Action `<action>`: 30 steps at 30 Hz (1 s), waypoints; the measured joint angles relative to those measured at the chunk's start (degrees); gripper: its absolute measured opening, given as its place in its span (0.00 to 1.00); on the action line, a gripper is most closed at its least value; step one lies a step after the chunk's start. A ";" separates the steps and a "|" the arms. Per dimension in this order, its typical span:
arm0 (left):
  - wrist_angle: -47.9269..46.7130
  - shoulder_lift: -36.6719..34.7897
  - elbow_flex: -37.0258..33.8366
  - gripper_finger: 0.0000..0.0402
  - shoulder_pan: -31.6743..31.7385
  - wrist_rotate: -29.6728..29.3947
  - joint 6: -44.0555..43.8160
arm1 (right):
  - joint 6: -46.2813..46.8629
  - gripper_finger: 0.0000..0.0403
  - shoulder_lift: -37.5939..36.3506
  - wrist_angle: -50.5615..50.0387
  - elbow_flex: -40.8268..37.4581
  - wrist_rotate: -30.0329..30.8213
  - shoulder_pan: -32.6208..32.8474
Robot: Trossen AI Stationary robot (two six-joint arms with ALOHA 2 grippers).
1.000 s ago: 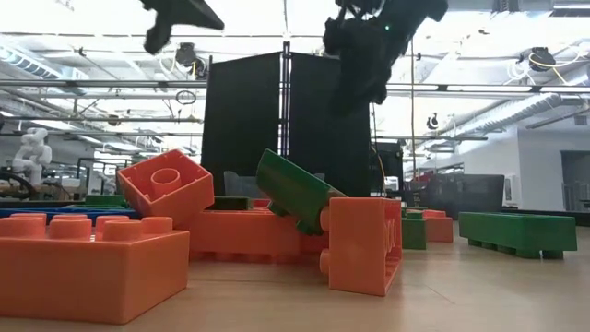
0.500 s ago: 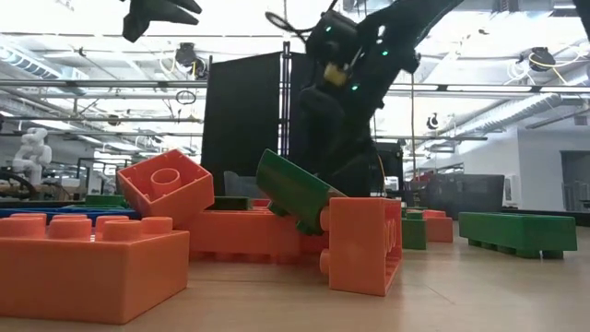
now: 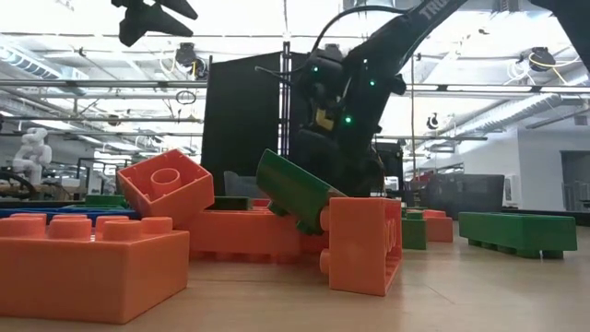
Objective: Sort blocks
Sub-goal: Put the blue game piece into the right black bin
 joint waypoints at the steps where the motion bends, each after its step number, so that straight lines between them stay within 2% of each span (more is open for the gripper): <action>1: -0.30 0.00 0.00 0.40 0.00 0.00 0.02 | 0.27 0.66 0.12 0.19 0.00 -0.04 0.03; 12: -2.10 0.00 -0.98 0.40 0.00 -0.10 -0.36 | 4.32 0.66 0.52 -2.45 0.10 -0.22 0.50; 22: -2.08 0.05 -1.26 0.40 0.00 -1.13 -0.43 | 2.43 0.66 0.00 -13.45 0.17 2.71 -0.97; 27: -2.05 0.05 -1.27 0.40 0.00 -1.27 -0.42 | 2.73 0.66 -1.05 -13.30 0.64 -1.46 -1.71; 30: -2.08 0.05 -1.27 0.40 0.00 -1.34 -0.39 | 2.45 0.66 -1.77 -14.63 2.13 -1.32 -1.84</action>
